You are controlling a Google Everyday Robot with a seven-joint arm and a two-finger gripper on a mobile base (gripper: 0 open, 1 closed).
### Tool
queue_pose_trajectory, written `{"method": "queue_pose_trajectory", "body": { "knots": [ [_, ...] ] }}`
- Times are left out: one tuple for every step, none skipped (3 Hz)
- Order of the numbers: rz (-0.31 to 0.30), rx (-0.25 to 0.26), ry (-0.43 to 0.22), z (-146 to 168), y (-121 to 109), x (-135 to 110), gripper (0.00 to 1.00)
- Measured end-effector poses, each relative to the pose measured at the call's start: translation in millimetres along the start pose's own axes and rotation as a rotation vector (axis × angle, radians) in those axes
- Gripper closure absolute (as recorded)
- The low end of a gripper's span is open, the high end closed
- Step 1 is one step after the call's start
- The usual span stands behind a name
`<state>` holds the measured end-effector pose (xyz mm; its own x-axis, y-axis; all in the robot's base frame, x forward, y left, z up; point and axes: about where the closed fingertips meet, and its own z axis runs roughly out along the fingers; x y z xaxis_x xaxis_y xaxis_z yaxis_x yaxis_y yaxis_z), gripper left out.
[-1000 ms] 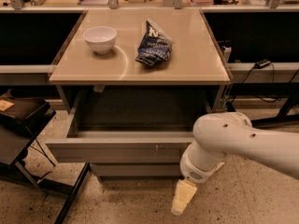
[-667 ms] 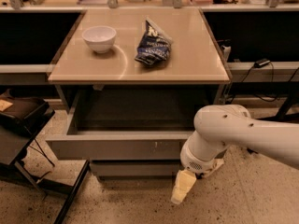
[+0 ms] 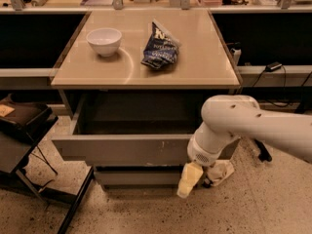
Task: Close top drawer
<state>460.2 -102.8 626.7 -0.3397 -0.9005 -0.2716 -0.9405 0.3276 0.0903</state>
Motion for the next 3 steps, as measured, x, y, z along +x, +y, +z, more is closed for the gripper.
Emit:
{"method": "queue_pose_trajectory", "body": {
  "knots": [
    [0.005, 0.005, -0.016, -15, -31, -28, 0.0],
    [0.005, 0.005, -0.016, -15, -31, -28, 0.0],
    [-0.005, -0.007, -0.06, -7, -58, -42, 0.0]
  ]
}}
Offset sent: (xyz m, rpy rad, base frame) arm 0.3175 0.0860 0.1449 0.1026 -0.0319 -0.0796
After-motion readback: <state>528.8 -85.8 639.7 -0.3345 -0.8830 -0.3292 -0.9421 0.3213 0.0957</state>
